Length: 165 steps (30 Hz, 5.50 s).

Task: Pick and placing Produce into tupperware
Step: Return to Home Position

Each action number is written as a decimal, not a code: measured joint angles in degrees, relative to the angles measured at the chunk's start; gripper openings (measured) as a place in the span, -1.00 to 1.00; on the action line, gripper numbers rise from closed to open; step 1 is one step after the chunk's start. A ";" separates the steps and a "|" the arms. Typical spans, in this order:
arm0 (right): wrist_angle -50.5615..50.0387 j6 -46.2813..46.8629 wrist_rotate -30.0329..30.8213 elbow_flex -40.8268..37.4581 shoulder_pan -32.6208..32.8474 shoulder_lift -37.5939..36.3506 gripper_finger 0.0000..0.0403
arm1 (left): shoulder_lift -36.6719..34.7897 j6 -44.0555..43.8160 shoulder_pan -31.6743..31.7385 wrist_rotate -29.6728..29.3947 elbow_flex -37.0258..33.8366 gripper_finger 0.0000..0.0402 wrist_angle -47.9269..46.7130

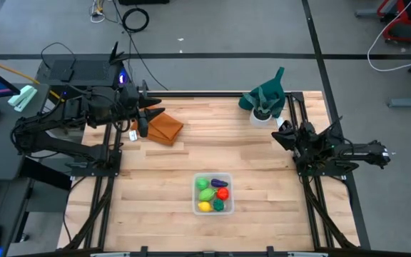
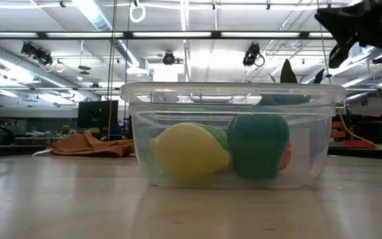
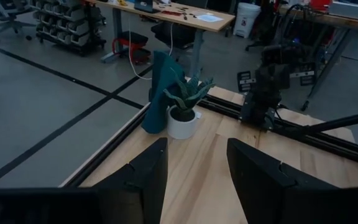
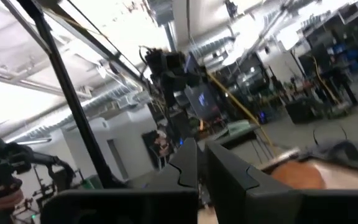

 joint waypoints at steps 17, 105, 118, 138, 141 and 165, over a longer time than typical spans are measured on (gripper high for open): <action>-21.56 0.87 -1.01 -0.08 0.00 -0.02 -1.00 | 0.00 -3.10 0.00 0.00 0.02 -0.14 -3.19; -24.66 -7.75 -3.09 3.68 0.04 0.09 -1.00 | -47.36 -2.82 -0.37 14.70 -70.67 -0.15 58.30; -24.68 -7.75 -3.11 3.68 0.04 0.09 -1.00 | -47.34 -4.25 -0.42 17.86 -73.22 -0.15 59.14; -24.68 -7.75 -3.09 3.68 0.04 0.12 -1.00 | -47.30 -4.42 -0.42 17.84 -73.26 -0.15 39.77; -24.68 -7.75 -3.09 3.68 0.02 0.12 -1.00 | -47.30 -3.97 -0.89 17.83 -73.26 -0.15 40.32; -24.67 -7.75 -3.09 3.68 0.04 0.10 -1.00 | -47.28 -0.04 -2.01 17.20 -73.31 -0.15 37.55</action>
